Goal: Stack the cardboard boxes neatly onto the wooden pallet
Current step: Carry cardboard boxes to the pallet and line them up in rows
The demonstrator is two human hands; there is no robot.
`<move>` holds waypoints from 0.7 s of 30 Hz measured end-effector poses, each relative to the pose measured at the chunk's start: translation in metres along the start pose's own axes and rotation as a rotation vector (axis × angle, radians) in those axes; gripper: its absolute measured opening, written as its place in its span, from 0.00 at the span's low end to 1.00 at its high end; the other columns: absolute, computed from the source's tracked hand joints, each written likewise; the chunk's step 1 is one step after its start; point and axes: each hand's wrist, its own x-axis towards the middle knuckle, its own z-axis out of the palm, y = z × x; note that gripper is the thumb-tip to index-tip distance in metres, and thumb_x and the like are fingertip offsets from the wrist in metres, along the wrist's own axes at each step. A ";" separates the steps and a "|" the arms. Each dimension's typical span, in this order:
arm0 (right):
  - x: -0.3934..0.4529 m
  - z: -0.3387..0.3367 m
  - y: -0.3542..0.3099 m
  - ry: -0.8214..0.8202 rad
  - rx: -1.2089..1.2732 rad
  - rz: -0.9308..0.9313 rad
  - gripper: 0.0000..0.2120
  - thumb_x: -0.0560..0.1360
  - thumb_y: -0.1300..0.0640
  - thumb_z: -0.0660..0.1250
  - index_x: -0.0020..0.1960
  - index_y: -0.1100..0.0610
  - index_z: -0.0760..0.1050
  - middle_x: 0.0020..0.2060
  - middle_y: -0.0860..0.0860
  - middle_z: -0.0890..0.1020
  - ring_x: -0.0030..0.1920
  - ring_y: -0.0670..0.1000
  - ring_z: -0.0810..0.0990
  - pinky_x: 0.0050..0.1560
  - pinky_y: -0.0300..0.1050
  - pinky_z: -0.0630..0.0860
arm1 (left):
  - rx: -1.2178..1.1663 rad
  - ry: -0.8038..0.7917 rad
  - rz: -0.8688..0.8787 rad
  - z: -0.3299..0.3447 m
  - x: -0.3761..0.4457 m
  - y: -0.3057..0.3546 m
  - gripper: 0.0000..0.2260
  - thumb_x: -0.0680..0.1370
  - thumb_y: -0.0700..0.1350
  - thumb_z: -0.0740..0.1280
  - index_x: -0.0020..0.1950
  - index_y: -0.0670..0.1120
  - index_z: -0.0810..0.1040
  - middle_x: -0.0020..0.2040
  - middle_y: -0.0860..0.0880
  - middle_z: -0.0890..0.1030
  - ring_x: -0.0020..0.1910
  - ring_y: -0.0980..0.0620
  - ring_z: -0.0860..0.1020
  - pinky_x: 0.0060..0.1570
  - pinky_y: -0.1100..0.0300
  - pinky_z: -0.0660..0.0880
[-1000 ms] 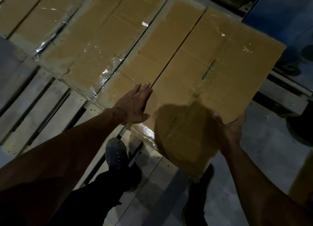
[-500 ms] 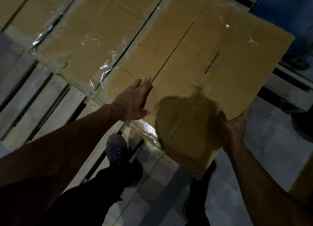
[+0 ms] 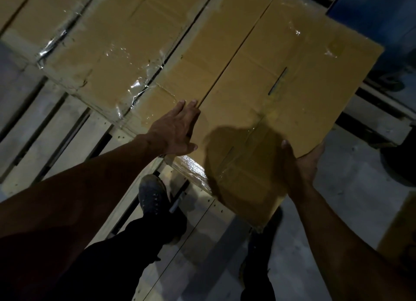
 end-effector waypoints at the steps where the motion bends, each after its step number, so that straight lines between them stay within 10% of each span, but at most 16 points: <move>1: -0.004 0.002 0.003 0.005 0.016 0.027 0.50 0.64 0.22 0.66 0.77 0.39 0.50 0.73 0.50 0.69 0.71 0.59 0.70 0.69 0.62 0.69 | 0.024 -0.012 -0.014 -0.002 -0.001 0.004 0.47 0.73 0.58 0.72 0.80 0.44 0.47 0.81 0.48 0.42 0.79 0.44 0.41 0.76 0.50 0.52; 13: -0.032 0.005 0.030 -0.108 0.186 0.108 0.29 0.77 0.48 0.69 0.74 0.56 0.66 0.63 0.54 0.79 0.60 0.54 0.81 0.60 0.58 0.78 | -0.074 0.033 -0.096 0.011 -0.016 0.011 0.46 0.75 0.55 0.70 0.80 0.44 0.43 0.81 0.48 0.42 0.79 0.45 0.42 0.76 0.49 0.53; 21: -0.037 0.003 0.024 -0.195 0.266 0.087 0.40 0.75 0.41 0.69 0.80 0.50 0.56 0.74 0.52 0.68 0.69 0.56 0.72 0.63 0.52 0.74 | -0.066 0.064 -0.145 0.020 -0.014 0.017 0.45 0.74 0.56 0.69 0.80 0.44 0.43 0.81 0.48 0.42 0.79 0.45 0.43 0.76 0.47 0.55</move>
